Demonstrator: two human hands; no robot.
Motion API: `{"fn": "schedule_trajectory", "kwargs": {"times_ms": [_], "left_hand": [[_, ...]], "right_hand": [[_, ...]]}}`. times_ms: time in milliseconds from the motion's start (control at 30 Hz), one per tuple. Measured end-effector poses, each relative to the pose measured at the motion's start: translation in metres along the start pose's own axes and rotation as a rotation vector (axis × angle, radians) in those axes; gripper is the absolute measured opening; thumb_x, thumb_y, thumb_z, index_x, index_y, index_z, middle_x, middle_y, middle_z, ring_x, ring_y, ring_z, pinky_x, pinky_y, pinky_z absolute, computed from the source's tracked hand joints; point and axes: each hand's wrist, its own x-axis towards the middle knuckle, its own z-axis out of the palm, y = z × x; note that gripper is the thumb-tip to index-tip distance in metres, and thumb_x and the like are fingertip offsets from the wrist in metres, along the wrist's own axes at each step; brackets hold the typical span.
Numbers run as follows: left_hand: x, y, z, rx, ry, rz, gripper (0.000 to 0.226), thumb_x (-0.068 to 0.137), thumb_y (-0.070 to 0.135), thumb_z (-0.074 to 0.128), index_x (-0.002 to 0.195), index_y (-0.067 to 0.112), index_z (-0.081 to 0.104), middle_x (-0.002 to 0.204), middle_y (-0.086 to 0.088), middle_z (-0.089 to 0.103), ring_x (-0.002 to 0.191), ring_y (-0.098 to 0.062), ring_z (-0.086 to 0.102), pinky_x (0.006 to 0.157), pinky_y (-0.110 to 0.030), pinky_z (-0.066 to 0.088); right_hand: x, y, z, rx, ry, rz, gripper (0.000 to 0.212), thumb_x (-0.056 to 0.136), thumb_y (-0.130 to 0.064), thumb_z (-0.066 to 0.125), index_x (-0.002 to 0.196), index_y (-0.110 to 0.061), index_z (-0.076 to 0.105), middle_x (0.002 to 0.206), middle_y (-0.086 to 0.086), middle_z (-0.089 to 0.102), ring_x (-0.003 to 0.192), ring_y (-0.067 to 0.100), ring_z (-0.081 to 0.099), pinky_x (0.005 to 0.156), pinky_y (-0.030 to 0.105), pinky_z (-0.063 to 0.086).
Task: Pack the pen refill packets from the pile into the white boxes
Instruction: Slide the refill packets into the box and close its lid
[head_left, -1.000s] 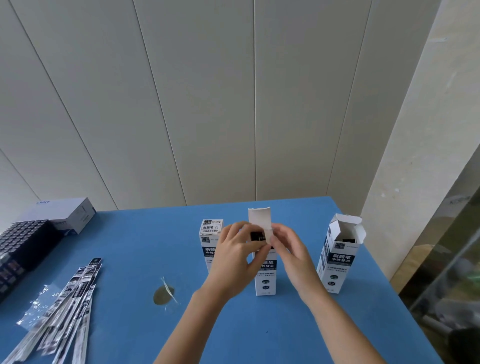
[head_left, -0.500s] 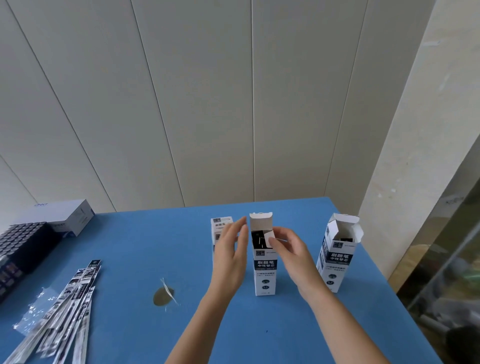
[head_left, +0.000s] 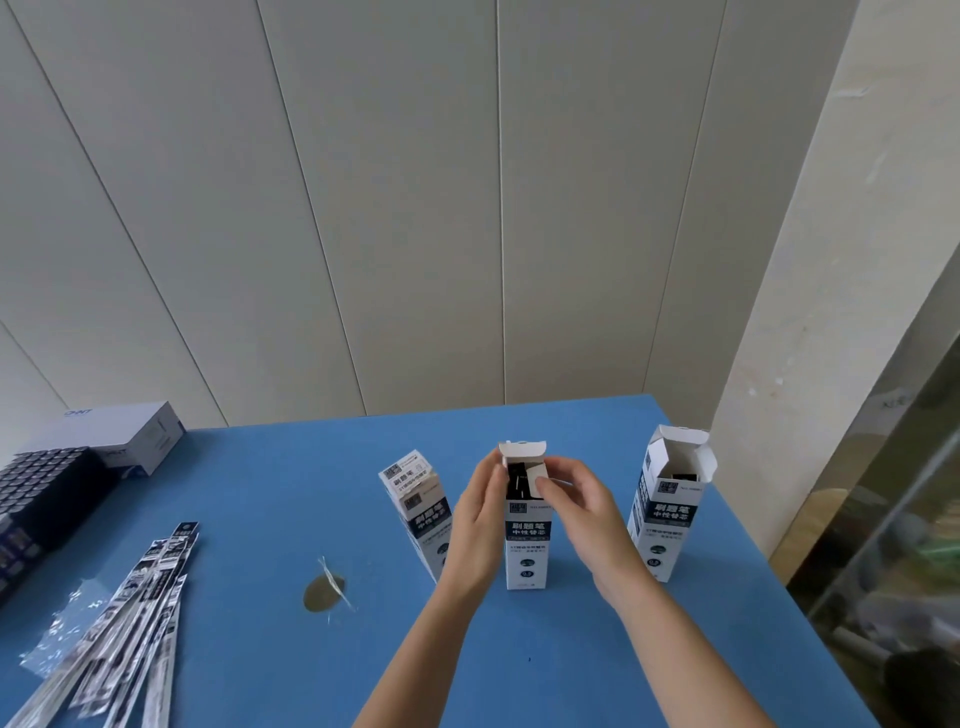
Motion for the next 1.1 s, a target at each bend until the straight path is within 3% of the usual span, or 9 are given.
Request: {"fn": "schedule_trajectory", "kwargs": {"times_ms": [167,300,367,500,567,667,767,967,1100], "left_hand": [[0.002,-0.007,0.003,0.002,-0.015,-0.024,0.025,0.099,0.018,0.039,0.121,0.018,0.052,0.111,0.008,0.062,0.100,0.007,0.057,0.078,-0.002,0.041],[0.006,-0.011,0.003,0.015,-0.010,-0.038,0.022,0.100,0.020,0.038,0.116,0.015,0.050,0.094,0.005,0.060,0.089,-0.001,0.060,0.071,-0.006,0.045],[0.006,-0.011,0.003,0.027,-0.013,-0.035,0.021,0.100,0.020,0.037,0.116,0.015,0.050,0.095,0.004,0.059,0.084,0.004,0.058,0.073,-0.008,0.044],[0.007,-0.016,0.000,0.024,-0.021,-0.054,0.028,0.099,0.016,0.036,0.124,0.021,0.048,0.114,0.001,0.061,0.093,0.006,0.059,0.077,-0.006,0.045],[0.006,-0.016,-0.002,0.017,-0.030,-0.069,0.032,0.100,0.018,0.031,0.128,0.024,0.046,0.120,0.005,0.059,0.103,0.006,0.057,0.081,-0.005,0.044],[0.006,-0.013,-0.002,-0.007,-0.015,-0.071,0.034,0.102,0.025,0.024,0.126,0.032,0.046,0.122,0.010,0.058,0.115,0.002,0.051,0.095,-0.017,0.038],[0.006,-0.013,-0.001,0.005,-0.041,-0.066,0.036,0.100,0.039,0.029,0.133,0.033,0.041,0.135,0.010,0.048,0.125,0.001,0.041,0.094,-0.014,0.033],[0.006,-0.016,0.000,0.051,-0.065,-0.039,0.042,0.099,0.038,0.031,0.139,0.029,0.035,0.140,0.012,0.043,0.127,0.004,0.037,0.090,-0.008,0.033],[0.006,-0.016,0.001,0.116,-0.027,0.022,0.038,0.098,0.035,0.034,0.133,0.026,0.042,0.126,0.012,0.055,0.113,0.010,0.049,0.088,-0.005,0.039]], "right_hand": [[0.000,-0.003,0.002,-0.009,-0.001,-0.023,0.015,0.092,-0.020,0.053,0.101,-0.030,0.059,0.110,-0.009,0.064,0.106,0.006,0.058,0.088,0.021,0.045],[-0.001,-0.012,0.004,0.013,-0.072,-0.012,0.028,0.097,-0.042,0.035,0.119,-0.039,0.051,0.124,-0.016,0.054,0.117,0.000,0.048,0.099,0.026,0.039],[0.000,-0.016,0.006,-0.054,-0.067,-0.061,0.032,0.093,-0.050,0.036,0.117,-0.037,0.053,0.121,-0.019,0.056,0.112,-0.008,0.048,0.095,0.019,0.040],[0.001,-0.012,0.011,-0.181,-0.040,-0.145,0.015,0.096,-0.028,0.044,0.101,-0.026,0.058,0.107,-0.011,0.062,0.099,0.002,0.058,0.076,0.002,0.040],[0.000,-0.008,0.010,-0.192,-0.051,-0.163,0.015,0.096,-0.025,0.045,0.104,-0.024,0.057,0.110,-0.009,0.062,0.102,0.004,0.057,0.077,0.001,0.040],[-0.001,-0.003,0.007,-0.221,-0.056,-0.187,0.017,0.096,-0.026,0.045,0.108,-0.023,0.056,0.114,-0.007,0.061,0.107,0.004,0.057,0.082,0.006,0.043],[0.000,-0.001,0.006,-0.255,-0.047,-0.213,0.016,0.095,-0.027,0.047,0.108,-0.026,0.056,0.115,-0.009,0.062,0.108,0.002,0.057,0.084,0.006,0.044],[0.000,0.000,0.004,-0.261,-0.052,-0.218,0.017,0.095,-0.025,0.047,0.109,-0.026,0.056,0.117,-0.009,0.061,0.109,0.000,0.055,0.083,0.002,0.041],[0.000,0.000,0.004,-0.252,-0.036,-0.219,0.018,0.094,-0.026,0.047,0.110,-0.025,0.057,0.116,-0.009,0.062,0.109,0.002,0.057,0.085,0.004,0.042]]}}
